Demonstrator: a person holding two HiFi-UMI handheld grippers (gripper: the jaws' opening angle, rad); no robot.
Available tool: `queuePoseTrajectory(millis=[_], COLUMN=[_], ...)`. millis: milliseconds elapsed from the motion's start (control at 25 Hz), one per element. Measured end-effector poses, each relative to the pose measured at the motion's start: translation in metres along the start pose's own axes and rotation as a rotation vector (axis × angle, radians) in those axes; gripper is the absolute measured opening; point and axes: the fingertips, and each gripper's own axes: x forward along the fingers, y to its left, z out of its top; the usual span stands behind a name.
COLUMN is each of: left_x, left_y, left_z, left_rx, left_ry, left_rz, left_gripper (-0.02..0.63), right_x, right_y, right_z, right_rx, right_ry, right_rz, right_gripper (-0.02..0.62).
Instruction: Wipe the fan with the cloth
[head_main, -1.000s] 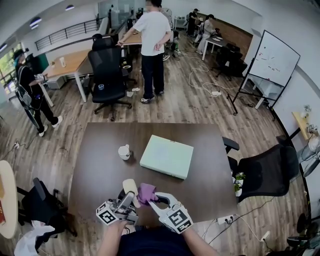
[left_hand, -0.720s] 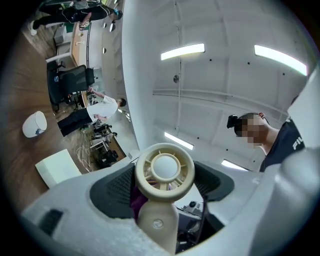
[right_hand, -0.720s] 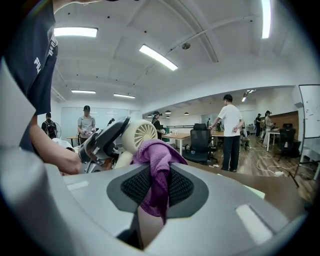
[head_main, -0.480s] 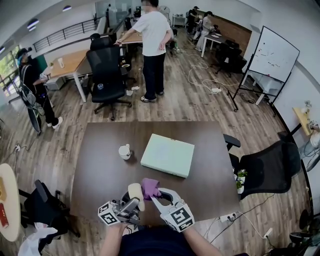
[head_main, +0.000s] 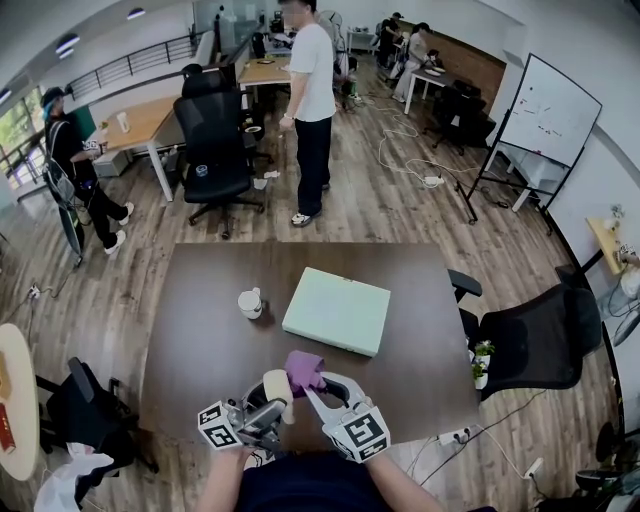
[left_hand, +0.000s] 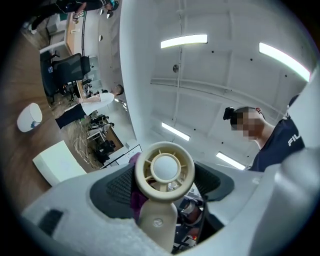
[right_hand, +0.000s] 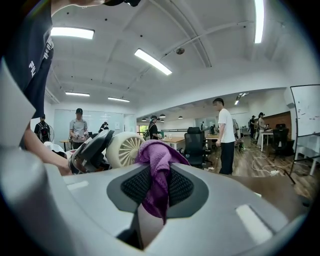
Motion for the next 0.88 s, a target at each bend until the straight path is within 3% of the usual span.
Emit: queuePoseTrajectory(millis=[440,880], left_x=[-0.001,-0.003], left_y=[0.008,0.016], left_z=[-0.001,-0.009], left_rx=[0.045,0.035], left_ry=[0.023,0.054], left_rz=[0.038,0.068], left_gripper=[0.368,0.367], right_x=[0.001,-0.004], right_y=[-0.002,0.002], right_z=[0.01,0.018], right_rx=[-0.012,-0.031], right_ry=[-0.025,-0.043], right_rz=[-0.001,0.015], right_gripper=[0.084,0.084])
